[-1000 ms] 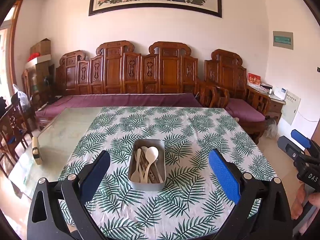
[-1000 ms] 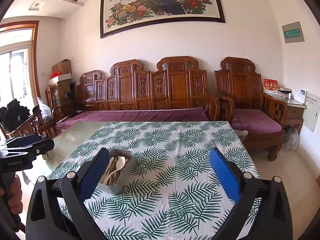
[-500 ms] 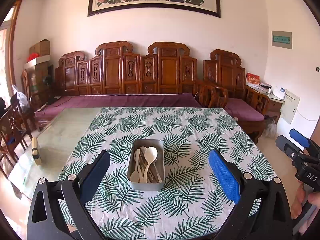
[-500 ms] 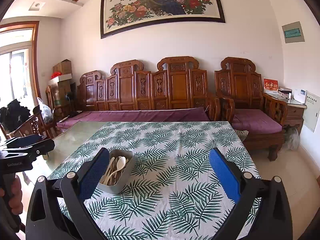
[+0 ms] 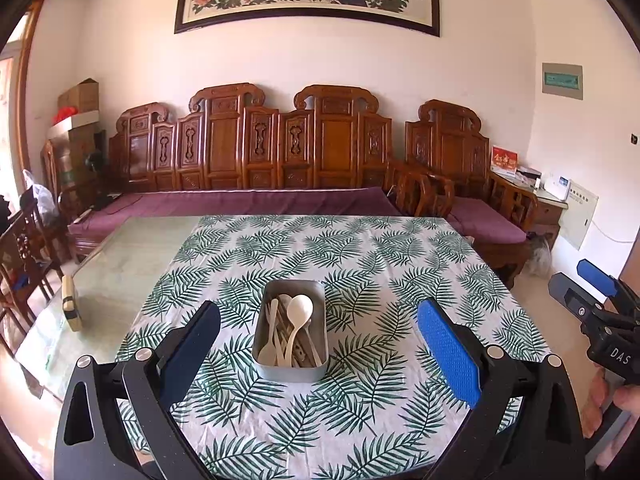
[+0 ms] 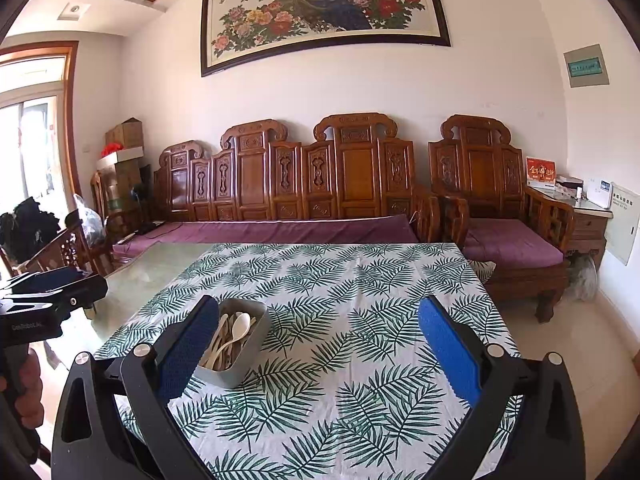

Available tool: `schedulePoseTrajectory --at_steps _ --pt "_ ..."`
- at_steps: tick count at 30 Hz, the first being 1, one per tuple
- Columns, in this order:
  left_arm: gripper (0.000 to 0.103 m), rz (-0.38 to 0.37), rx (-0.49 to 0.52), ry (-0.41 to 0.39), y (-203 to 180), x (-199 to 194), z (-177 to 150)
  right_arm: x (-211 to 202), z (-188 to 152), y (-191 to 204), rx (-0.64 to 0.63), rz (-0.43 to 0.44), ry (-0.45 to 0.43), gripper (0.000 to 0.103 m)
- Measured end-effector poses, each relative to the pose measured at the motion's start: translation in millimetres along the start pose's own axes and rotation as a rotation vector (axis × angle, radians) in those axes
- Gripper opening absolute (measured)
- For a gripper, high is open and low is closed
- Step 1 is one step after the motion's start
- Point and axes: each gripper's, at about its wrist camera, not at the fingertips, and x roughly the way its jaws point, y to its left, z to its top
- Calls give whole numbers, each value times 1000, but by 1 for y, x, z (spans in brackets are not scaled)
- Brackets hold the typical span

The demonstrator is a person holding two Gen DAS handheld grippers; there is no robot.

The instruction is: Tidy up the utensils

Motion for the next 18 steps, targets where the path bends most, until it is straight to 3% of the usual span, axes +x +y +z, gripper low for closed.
schedulePoseTrajectory --at_steps 18 --pt "95 -4 0 -2 -1 -2 2 -1 1 0 2 0 -5 100"
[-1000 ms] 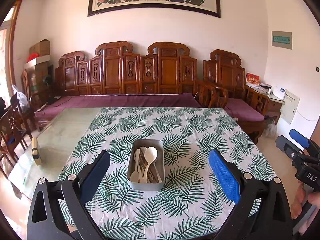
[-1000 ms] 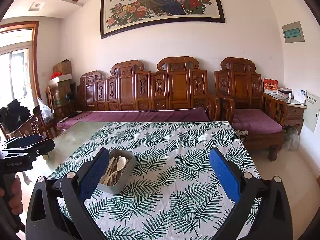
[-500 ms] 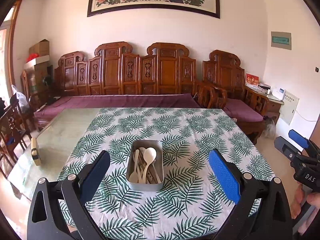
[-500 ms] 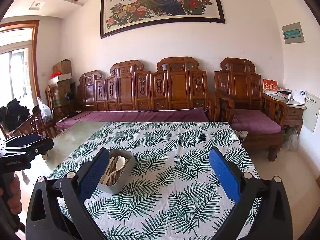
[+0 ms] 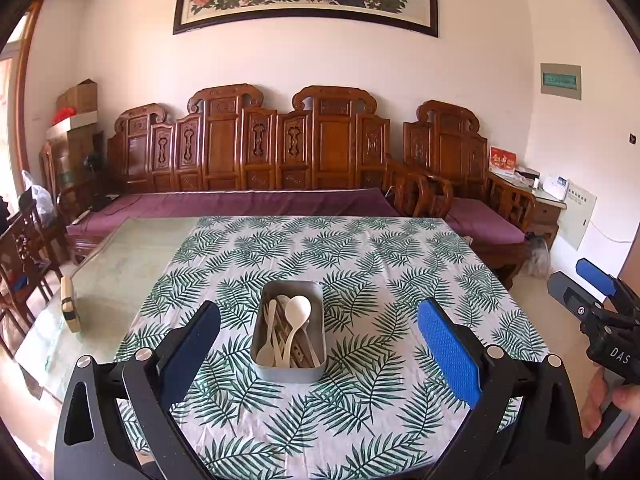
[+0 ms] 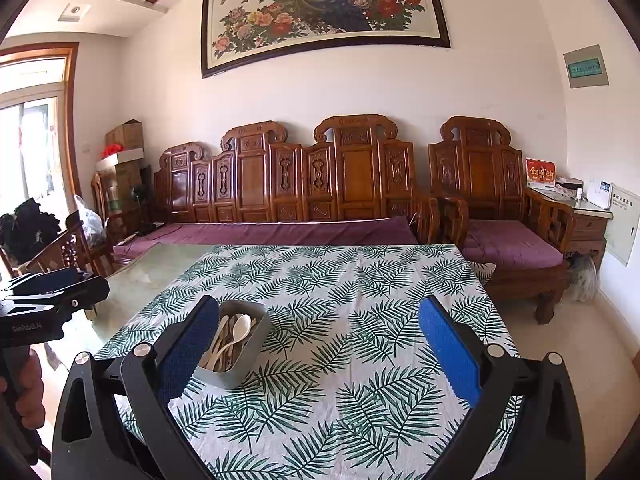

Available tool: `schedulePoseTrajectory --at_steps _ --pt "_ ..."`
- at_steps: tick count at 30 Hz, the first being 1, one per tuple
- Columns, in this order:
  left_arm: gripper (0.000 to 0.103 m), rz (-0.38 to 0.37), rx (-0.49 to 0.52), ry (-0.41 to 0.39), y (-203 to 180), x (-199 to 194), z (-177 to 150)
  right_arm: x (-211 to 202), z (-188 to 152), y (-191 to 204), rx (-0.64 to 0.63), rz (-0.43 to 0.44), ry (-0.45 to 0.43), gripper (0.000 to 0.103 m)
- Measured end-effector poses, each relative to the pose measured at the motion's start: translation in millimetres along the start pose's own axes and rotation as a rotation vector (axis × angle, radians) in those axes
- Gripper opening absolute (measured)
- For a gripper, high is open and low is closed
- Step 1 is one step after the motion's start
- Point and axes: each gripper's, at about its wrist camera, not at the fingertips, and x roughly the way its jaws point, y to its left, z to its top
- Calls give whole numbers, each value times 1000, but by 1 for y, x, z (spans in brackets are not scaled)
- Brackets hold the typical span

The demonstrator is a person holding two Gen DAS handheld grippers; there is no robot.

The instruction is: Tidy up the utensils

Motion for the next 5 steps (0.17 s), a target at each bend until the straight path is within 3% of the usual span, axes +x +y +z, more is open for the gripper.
schedulePoseTrajectory --at_steps 5 --pt "95 -2 0 0 0 0 1 0 1 0 -1 0 -1 100"
